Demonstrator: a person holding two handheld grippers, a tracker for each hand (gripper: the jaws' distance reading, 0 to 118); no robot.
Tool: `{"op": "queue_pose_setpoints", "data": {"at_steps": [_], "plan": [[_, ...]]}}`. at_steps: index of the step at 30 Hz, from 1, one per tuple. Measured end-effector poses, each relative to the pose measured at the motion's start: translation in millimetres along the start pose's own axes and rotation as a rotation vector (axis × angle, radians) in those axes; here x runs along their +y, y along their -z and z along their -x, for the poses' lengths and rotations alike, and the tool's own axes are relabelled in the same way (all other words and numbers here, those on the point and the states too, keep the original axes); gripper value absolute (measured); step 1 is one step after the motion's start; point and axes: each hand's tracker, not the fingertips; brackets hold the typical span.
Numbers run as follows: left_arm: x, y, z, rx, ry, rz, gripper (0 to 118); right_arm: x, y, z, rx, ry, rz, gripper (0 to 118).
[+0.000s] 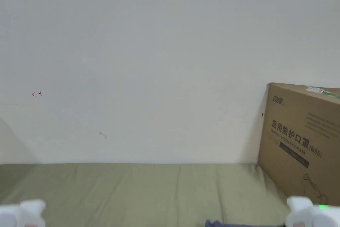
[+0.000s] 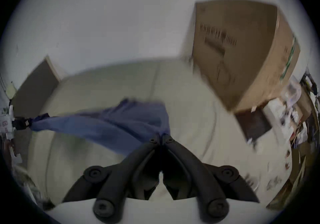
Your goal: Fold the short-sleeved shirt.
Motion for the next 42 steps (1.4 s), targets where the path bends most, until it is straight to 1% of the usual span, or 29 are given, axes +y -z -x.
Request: {"op": "queue_pose_setpoints", "data": {"at_steps": [2,5,6,7,8,9,10,11,12,14,16,18,22,23,24,25,26,27,28,30,32,34,36,39,40,41,42], "plan": [[-58,18,6,0.022,0.018,0.115,0,-63,11,-6,0.011,-0.013,0.122,0],[-124,14,14,0.007,0.046,0.245,0,-139,4,-19,0.030,-0.040,0.254,0],[-138,9,17,-0.016,0.030,0.264,0,-157,-3,-24,0.053,-0.034,0.271,0],[-152,-1,21,-0.012,0.022,0.278,0,-178,-14,-28,0.060,-0.051,0.282,0],[-165,-9,23,-0.009,0.027,0.289,0,-194,-25,-30,0.028,-0.091,0.281,0],[-173,-16,25,-0.013,0.038,0.302,0,-210,-39,-29,0.027,-0.092,0.279,0],[-186,-28,25,-0.020,0.068,0.314,0,-225,-51,-33,0.059,-0.092,0.298,0],[-193,-42,25,-0.027,0.067,0.313,0,-237,-60,-36,0.099,-0.075,0.320,0],[-200,-51,25,-0.031,0.054,0.316,0,-246,-69,-38,0.107,-0.057,0.334,0],[-214,-72,25,-0.061,0.014,0.326,0,-265,-90,-34,0.087,-0.057,0.347,0],[-223,-91,25,-0.076,-0.002,0.316,0,-276,-106,-33,0.094,-0.058,0.341,0],[-228,-104,26,-0.091,-0.035,0.302,0,-284,-115,-33,0.099,-0.038,0.326,0],[-232,-115,36,-0.125,-0.082,0.245,1,-289,-123,-32,0.102,0.075,0.298,0],[-234,-114,37,-0.126,-0.077,0.229,7,-289,-124,-31,0.090,0.095,0.289,7],[-234,-117,36,-0.125,-0.070,0.215,19,-288,-124,-28,0.083,0.100,0.285,28],[-233,-121,35,-0.112,-0.063,0.193,44,-286,-126,-25,0.066,0.095,0.272,60],[-232,-124,34,-0.105,-0.062,0.180,88,-285,-128,-21,0.047,0.075,0.264,94],[-235,-128,28,-0.114,-0.067,0.175,105,-284,-129,-17,0.049,0.065,0.266,101],[-235,-130,27,-0.132,-0.080,0.170,107,-283,-134,-13,0.053,0.057,0.258,101],[-232,-140,23,-0.191,-0.117,0.117,107,-277,-143,-7,0.066,0.056,0.225,101],[-226,-151,16,-0.208,-0.139,0.072,105,-266,-153,4,0.067,0.045,0.191,101],[-218,-167,7,-0.217,-0.145,-0.023,105,-251,-169,15,0.060,0.036,0.099,101],[-210,-184,-6,-0.217,-0.138,-0.133,105,-235,-184,28,0.076,0.038,-0.013,101],[-198,-201,-30,-0.153,-0.089,-0.287,105,-211,-201,47,0.119,0.047,-0.150,101],[-195,-204,-42,-0.146,-0.073,-0.319,104,-205,-204,53,0.160,0.054,-0.193,98],[-192,-206,-49,-0.148,-0.055,-0.338,93,-200,-204,57,0.189,0.062,-0.238,82],[-190,-206,-54,-0.136,-0.047,-0.362,70,-196,-204,62,0.202,0.062,-0.279,53]]}}
